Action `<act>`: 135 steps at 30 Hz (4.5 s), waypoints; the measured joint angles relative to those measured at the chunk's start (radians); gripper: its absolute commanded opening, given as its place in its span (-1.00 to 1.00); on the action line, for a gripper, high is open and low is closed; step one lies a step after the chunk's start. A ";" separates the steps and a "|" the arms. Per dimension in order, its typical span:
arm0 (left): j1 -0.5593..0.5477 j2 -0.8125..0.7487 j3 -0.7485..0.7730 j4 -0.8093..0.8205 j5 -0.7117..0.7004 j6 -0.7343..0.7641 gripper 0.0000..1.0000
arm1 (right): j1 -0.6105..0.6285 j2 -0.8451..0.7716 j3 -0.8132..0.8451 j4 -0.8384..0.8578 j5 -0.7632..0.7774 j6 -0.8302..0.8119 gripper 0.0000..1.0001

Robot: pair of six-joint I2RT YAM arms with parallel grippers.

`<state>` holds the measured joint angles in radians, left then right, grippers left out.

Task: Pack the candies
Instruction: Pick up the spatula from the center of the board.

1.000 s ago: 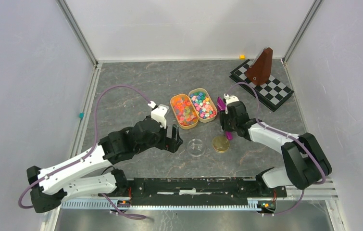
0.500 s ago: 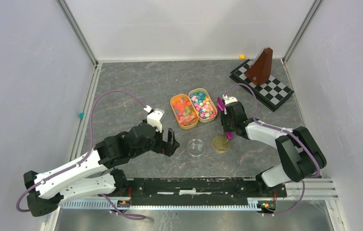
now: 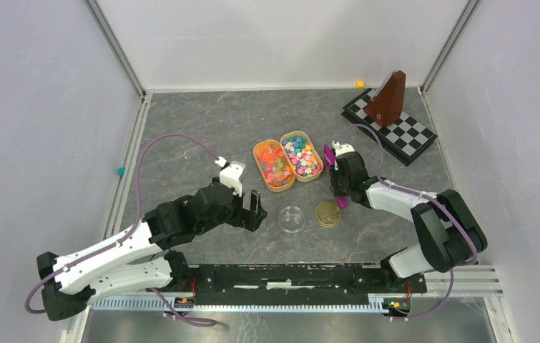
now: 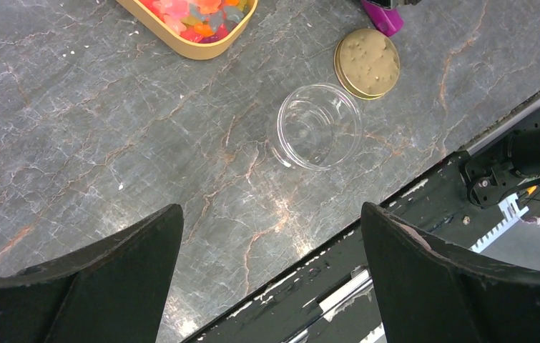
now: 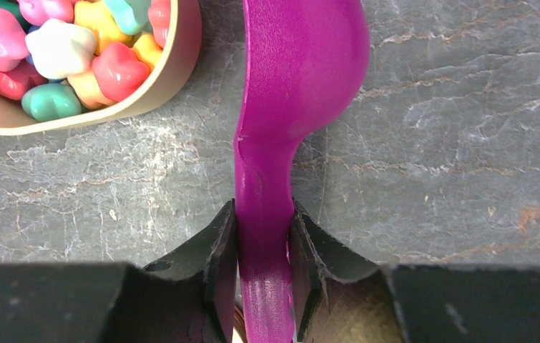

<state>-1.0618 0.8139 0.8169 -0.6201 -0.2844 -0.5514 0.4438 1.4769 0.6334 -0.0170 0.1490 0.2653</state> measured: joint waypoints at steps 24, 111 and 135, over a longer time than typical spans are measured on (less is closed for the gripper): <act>0.426 0.105 0.067 0.129 0.396 0.035 1.00 | -0.007 -0.416 0.082 -0.292 -0.313 -0.090 -0.94; 0.526 -0.037 -0.137 0.301 0.739 -0.187 -0.95 | 0.336 -0.672 0.159 -0.195 -0.666 -0.309 0.52; 0.526 -0.078 -0.105 0.136 0.681 -0.383 -0.95 | 0.658 -0.621 -0.074 0.078 -0.243 -0.610 0.31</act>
<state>-0.5354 0.7357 0.7116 -0.4839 0.3965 -0.9348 1.1015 0.8562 0.5598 0.0612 -0.0940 -0.3443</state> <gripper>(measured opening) 0.078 0.681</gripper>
